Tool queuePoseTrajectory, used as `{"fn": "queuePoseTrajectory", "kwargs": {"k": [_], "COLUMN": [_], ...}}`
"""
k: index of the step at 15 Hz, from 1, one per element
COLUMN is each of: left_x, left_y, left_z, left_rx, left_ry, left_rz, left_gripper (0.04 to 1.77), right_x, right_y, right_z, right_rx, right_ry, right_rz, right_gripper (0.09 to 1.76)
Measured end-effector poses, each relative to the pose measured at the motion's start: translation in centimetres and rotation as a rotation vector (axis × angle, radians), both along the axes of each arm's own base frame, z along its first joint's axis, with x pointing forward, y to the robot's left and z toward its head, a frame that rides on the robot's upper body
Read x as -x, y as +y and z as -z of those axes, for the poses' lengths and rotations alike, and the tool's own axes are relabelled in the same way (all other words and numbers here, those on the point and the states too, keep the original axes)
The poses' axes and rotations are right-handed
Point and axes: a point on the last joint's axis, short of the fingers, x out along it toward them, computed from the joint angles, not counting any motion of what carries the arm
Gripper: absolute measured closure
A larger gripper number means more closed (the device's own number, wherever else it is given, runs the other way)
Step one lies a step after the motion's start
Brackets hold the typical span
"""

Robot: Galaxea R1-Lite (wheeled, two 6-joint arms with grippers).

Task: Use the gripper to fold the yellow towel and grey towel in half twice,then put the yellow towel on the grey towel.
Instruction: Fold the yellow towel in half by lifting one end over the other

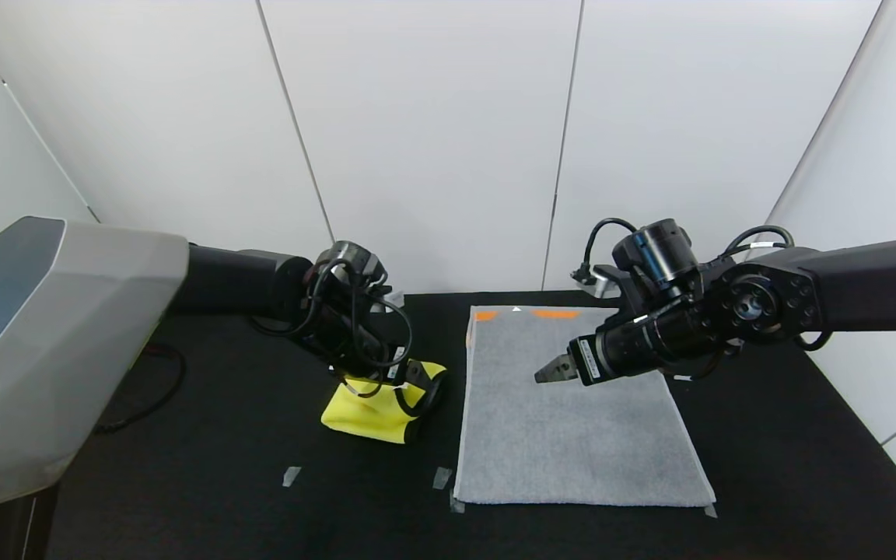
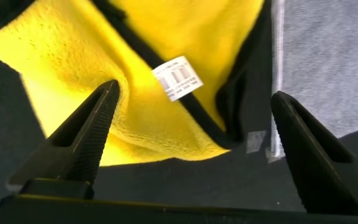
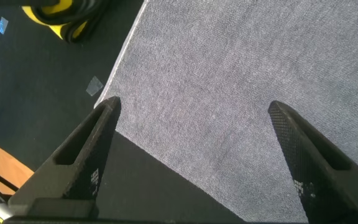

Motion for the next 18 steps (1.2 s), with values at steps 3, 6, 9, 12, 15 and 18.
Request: {"fn": "queuePoseTrajectory", "kwargs": {"k": [3, 6, 9, 12, 15, 18], "left_x": [-0.1, -0.2, -0.1, 0.0, 0.8, 1.8], "left_y": [-0.6, -1.3, -1.7, -1.8, -2.7, -3.8], "left_z": [0.3, 0.0, 0.0, -0.4, -1.9, -3.2], "left_rx": [0.044, 0.118, 0.131, 0.140, 0.147, 0.136], "left_ry": [0.016, 0.011, 0.009, 0.006, -0.030, -0.061], "left_rz": [0.025, 0.047, 0.059, 0.066, 0.091, 0.118], "left_gripper": [0.09, 0.09, 0.09, 0.09, 0.09, 0.09], "right_x": [0.0, 0.0, 0.0, 0.0, -0.1, -0.2], "right_y": [-0.1, -0.1, -0.2, -0.2, -0.6, -0.8], "right_z": [-0.2, -0.3, -0.3, -0.4, -0.6, -0.7], "right_rx": [-0.003, -0.003, -0.004, -0.004, 0.021, 0.033], "right_ry": [-0.005, -0.006, -0.008, -0.010, -0.029, -0.037], "right_rz": [0.001, 0.002, 0.004, 0.006, 0.041, 0.058], "right_gripper": [0.14, 0.14, 0.14, 0.14, 0.14, 0.14]}}
